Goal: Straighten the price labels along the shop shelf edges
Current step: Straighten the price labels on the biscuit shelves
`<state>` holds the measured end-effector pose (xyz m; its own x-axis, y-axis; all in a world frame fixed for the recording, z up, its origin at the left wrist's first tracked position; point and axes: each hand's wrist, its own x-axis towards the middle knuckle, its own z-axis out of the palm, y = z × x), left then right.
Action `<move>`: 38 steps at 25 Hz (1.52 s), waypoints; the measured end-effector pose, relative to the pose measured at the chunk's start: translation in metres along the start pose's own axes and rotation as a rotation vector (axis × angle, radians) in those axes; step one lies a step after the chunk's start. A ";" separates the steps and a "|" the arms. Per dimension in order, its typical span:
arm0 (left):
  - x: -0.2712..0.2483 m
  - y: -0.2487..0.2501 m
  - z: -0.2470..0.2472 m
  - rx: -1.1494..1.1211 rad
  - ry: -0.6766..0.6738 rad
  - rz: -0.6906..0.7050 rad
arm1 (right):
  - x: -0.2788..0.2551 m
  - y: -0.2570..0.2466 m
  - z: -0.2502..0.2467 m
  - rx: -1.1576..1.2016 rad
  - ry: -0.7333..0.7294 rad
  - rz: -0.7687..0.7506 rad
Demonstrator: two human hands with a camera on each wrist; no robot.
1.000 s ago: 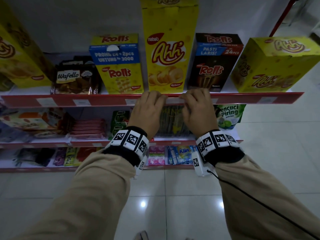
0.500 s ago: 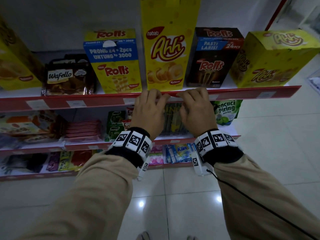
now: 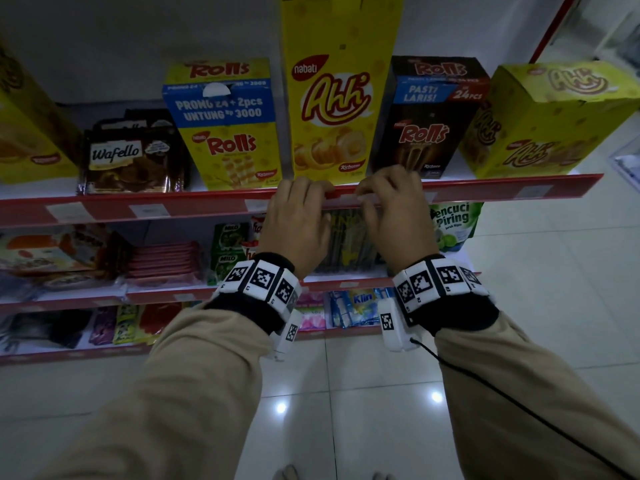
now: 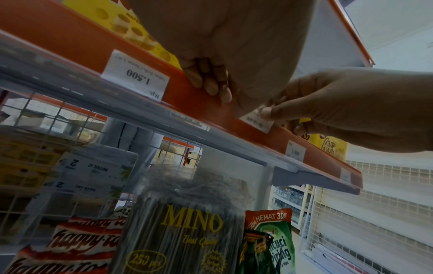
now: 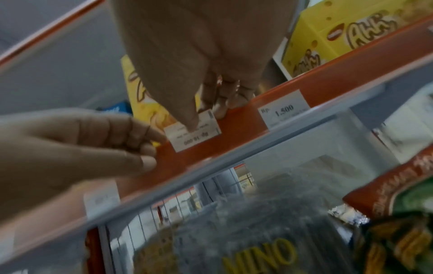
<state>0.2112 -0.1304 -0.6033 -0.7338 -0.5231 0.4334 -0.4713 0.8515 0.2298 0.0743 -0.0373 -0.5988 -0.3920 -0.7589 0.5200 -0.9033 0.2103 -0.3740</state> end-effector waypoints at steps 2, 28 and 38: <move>0.002 -0.002 -0.001 -0.066 0.020 -0.011 | 0.001 -0.002 -0.003 0.216 0.078 0.110; 0.006 -0.008 -0.005 -0.257 0.023 -0.097 | 0.007 -0.013 -0.006 0.585 -0.020 0.308; 0.003 -0.014 -0.013 -0.226 -0.005 -0.042 | 0.020 -0.006 -0.013 0.423 -0.007 0.154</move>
<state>0.2220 -0.1437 -0.5940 -0.7186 -0.5582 0.4147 -0.3806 0.8148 0.4373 0.0692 -0.0461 -0.5763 -0.5141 -0.7430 0.4286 -0.6830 0.0522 -0.7286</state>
